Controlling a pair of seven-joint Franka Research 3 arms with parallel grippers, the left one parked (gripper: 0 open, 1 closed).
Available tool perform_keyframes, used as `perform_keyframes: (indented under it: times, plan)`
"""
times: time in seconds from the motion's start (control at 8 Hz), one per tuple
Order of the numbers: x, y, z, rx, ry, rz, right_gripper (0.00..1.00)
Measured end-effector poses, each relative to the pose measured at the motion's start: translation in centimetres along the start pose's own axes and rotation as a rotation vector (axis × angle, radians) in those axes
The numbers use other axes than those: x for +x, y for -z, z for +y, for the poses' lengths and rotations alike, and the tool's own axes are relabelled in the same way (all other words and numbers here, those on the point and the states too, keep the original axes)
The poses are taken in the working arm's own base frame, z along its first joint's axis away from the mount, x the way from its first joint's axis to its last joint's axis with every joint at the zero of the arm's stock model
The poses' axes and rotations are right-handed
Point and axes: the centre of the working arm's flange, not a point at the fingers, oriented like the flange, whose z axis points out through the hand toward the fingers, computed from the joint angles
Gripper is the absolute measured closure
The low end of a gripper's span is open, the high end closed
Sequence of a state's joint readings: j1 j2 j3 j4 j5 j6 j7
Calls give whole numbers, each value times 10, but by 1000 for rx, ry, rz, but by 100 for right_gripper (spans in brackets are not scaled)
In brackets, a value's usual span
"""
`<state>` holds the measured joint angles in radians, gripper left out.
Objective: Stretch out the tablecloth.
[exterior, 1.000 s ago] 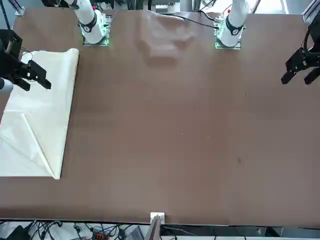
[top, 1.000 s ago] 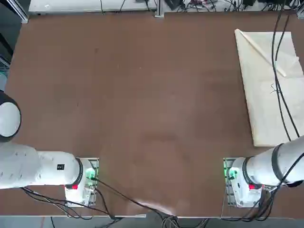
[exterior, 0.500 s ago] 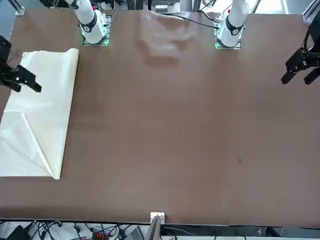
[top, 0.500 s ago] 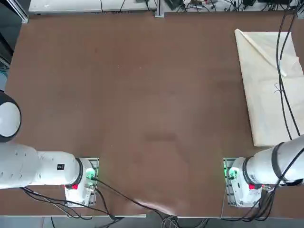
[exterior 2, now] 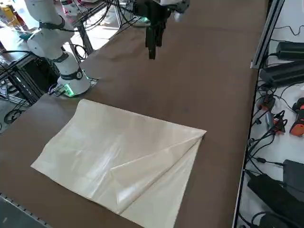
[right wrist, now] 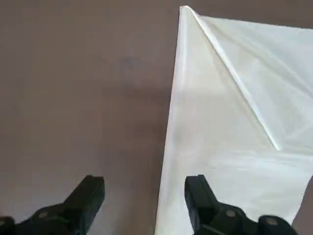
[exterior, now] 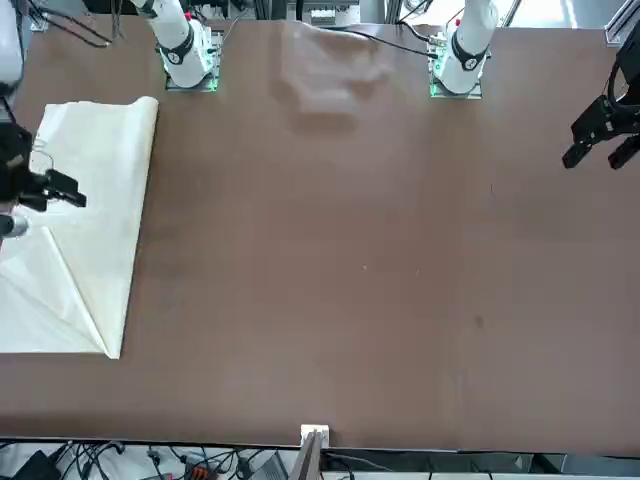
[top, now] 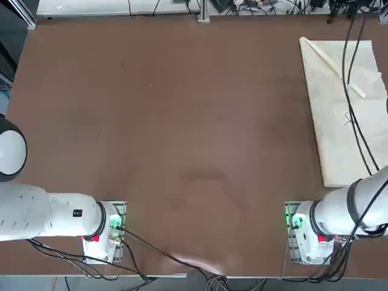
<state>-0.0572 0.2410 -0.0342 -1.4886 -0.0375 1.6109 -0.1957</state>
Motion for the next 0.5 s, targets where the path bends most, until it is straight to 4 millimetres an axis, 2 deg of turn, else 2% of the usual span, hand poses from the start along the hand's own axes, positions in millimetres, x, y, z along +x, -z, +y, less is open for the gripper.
perform_keyframes:
  times: [0.25,0.5]
  plan:
    - [-10,-52,51,-17,66,30,0]
    - [-35,-106,111,-47,180,103,0]
